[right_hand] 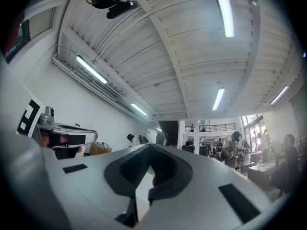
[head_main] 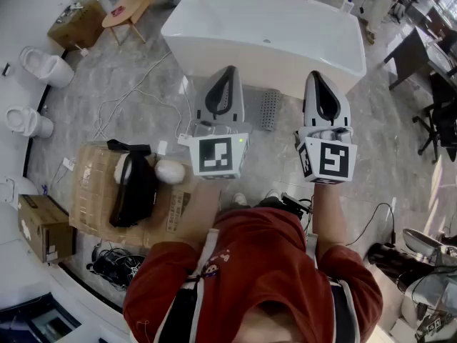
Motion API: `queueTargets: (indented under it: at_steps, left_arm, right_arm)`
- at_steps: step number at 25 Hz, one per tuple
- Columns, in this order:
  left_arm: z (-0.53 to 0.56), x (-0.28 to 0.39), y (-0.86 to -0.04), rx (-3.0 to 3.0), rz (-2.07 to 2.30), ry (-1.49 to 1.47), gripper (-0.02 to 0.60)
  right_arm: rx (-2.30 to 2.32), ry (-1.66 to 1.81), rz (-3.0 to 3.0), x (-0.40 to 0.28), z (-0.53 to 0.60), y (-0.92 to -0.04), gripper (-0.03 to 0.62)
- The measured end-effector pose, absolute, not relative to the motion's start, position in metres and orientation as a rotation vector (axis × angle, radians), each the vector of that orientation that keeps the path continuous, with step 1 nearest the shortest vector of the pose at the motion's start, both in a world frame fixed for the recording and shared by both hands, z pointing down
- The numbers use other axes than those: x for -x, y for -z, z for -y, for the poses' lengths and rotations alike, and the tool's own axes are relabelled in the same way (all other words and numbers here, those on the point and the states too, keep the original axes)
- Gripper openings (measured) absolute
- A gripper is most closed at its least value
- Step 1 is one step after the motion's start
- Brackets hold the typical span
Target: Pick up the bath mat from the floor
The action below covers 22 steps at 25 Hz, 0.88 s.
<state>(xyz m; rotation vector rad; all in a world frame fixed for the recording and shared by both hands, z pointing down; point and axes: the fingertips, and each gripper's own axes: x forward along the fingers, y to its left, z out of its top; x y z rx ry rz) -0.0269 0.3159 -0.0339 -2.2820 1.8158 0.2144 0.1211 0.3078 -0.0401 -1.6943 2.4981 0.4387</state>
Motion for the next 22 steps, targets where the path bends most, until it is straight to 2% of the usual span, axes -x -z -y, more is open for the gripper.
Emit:
queueTargets:
  at_steps: [22]
  left_arm:
    - [-0.332,0.082,0.018,2.347,-1.750,-0.200,0.015]
  right_arm:
    - [1.757,-0.397,-2.478,-0.068,-0.331,0.021,0.012]
